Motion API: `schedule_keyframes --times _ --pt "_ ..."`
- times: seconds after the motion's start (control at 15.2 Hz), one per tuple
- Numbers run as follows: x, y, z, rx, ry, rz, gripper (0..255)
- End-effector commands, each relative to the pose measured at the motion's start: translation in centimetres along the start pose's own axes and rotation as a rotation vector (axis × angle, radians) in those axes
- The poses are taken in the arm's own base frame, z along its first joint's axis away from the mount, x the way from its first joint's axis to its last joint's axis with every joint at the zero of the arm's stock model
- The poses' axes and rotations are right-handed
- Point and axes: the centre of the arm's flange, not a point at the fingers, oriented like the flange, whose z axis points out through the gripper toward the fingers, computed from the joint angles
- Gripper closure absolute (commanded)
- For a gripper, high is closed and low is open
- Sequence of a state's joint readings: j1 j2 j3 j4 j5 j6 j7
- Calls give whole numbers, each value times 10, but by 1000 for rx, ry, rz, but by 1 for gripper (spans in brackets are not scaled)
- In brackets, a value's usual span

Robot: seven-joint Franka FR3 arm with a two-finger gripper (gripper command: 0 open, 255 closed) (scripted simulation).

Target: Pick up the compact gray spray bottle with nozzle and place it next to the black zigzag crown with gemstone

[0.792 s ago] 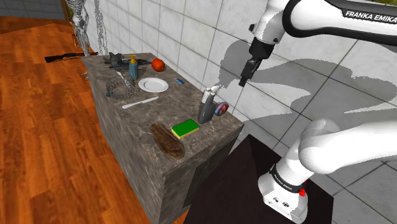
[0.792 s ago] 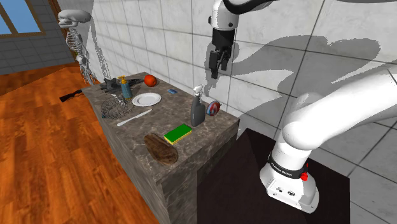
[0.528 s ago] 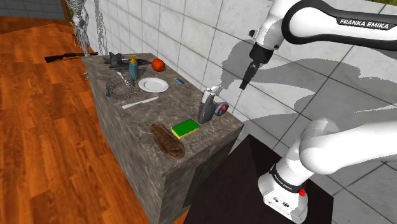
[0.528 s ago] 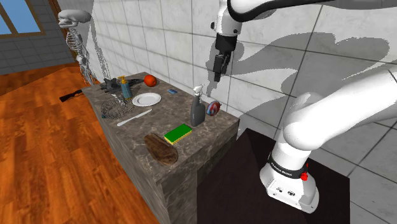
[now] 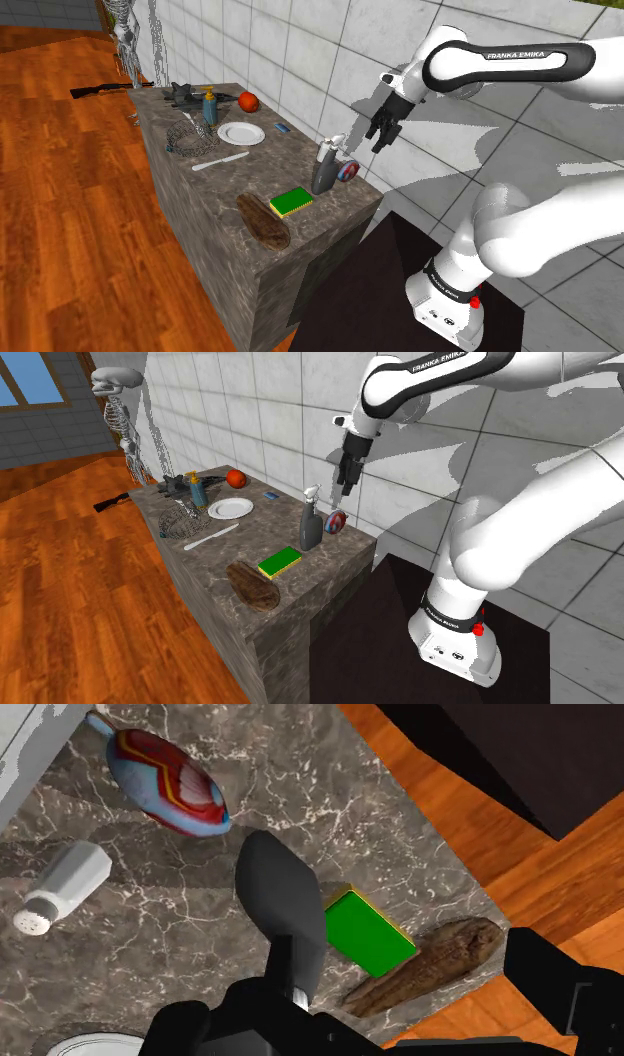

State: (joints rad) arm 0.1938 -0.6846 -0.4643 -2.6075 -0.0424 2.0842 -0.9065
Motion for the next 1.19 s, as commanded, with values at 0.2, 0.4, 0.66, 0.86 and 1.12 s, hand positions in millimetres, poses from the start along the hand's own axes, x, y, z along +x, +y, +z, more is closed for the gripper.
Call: schedule_keyframes --times 0.2,0.4,0.66,0.86,1.12 --pt "-8 56 52 94 105 -302 0" --pt "-2 89 85 152 166 -474 0" --pt "15 124 128 224 242 -686 0" --pt "18 120 143 224 242 -686 0" --pt "21 114 164 224 242 -686 0"
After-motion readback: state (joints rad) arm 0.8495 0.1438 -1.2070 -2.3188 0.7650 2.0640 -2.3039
